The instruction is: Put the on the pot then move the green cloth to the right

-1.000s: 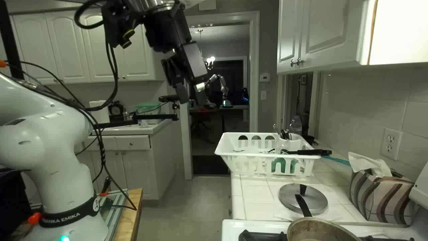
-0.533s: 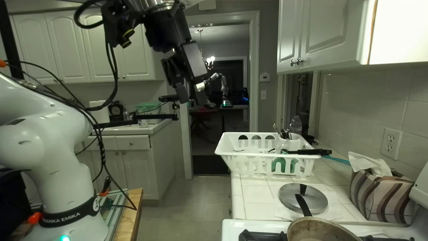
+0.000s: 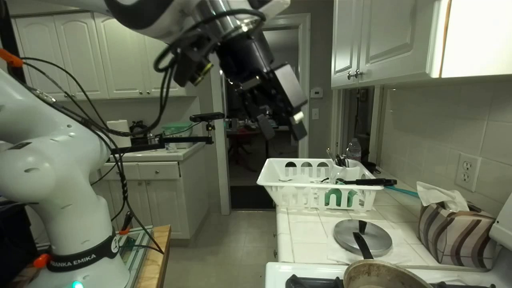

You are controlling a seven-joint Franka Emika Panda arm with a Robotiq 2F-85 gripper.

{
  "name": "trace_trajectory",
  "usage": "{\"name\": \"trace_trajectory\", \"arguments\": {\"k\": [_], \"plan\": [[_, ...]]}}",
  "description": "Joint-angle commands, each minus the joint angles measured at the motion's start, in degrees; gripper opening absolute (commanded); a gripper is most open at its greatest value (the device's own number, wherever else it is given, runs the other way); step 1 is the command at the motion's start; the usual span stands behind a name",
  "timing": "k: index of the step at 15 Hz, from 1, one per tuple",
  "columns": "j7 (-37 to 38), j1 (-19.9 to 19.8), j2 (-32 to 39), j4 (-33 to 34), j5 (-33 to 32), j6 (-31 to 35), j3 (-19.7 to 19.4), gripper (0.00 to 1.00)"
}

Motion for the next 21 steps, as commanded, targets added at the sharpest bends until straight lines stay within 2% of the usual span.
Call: {"name": "trace_trajectory", "arguments": {"k": [1, 3, 6, 15, 17, 18, 21], "plan": [[-0.8, 2.56, 14.07, 5.16, 3.81, 4.65, -0.3, 1.0], [-0.85, 2.87, 20.18, 7.18, 5.62, 3.2, 0.95, 1.0], [-4.79, 2.6, 28.62, 11.02, 7.14, 0.57, 2.71, 1.0], [-4.95, -1.23, 50.48, 27.29, 6.21, 0.54, 14.1, 1.0], [-4.12, -1.8, 52.94, 29.99, 5.0, -1.16, 16.1, 1.0], [-2.6, -2.28, 49.85, 25.74, 4.45, 1.64, 16.29, 1.0], [-2.55, -2.45, 52.67, 28.69, 4.35, 0.5, 17.31, 1.0]]}}
